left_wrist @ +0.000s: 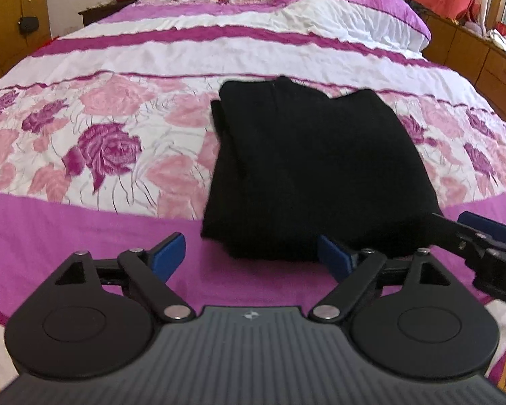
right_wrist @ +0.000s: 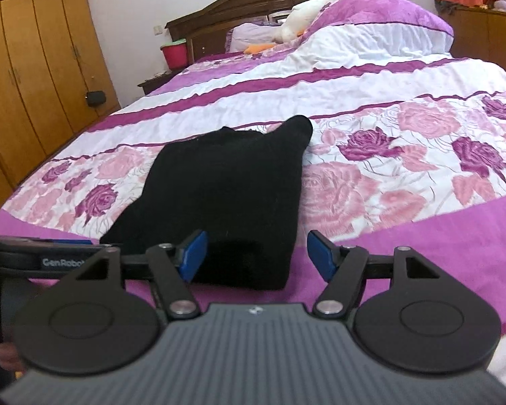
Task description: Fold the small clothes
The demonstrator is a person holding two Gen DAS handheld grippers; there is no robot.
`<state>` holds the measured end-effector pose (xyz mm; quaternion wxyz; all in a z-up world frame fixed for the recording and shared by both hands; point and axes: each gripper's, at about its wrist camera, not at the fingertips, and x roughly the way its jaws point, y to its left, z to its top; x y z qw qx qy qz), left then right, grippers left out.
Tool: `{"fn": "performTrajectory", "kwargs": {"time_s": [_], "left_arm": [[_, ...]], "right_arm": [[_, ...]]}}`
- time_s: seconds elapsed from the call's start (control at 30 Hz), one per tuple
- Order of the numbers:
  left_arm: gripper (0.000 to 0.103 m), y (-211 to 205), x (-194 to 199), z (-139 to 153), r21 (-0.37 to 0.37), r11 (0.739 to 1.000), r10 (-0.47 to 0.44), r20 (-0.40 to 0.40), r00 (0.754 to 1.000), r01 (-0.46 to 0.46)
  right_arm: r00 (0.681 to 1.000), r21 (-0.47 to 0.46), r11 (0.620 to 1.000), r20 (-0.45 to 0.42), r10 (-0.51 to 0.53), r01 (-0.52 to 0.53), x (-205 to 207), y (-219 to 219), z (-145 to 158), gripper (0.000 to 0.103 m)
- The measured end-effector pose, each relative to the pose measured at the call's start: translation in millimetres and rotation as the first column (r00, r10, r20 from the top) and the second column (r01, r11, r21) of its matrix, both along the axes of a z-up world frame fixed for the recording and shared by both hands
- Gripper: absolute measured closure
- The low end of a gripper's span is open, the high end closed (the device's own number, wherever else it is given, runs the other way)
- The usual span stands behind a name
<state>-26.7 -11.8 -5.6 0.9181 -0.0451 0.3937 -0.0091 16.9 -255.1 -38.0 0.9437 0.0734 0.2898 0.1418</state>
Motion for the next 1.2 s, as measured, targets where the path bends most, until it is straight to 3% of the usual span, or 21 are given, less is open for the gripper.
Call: {"fn": "performTrajectory", "kwargs": {"time_s": [0.37,0.73,1.2], "left_arm": [[0.009,-15.3,-10.2,-7.1,0.042,0.999,0.01,-0.027,1.0,-0.009],[0.009,-17.1,-7.3,-12.5,0.072,0.997,0.018,-0.053,0.998,-0.014],[0.009,-19.0,-9.9,-10.6,0.072,0.997,0.0,-0.018,1.0,0.001]], "right_arm": [[1.0,-0.06,0.998,-0.015,-0.014,0.013,-11.5,7.4,-8.4,0.035],[0.997,-0.063,0.997,-0.065,-0.042,0.038,-8.4,7.0,-15.3,0.035],[0.996,-0.065,0.997,-0.073,-0.052,0.047,-8.4,7.2,-15.7,0.035]]}}
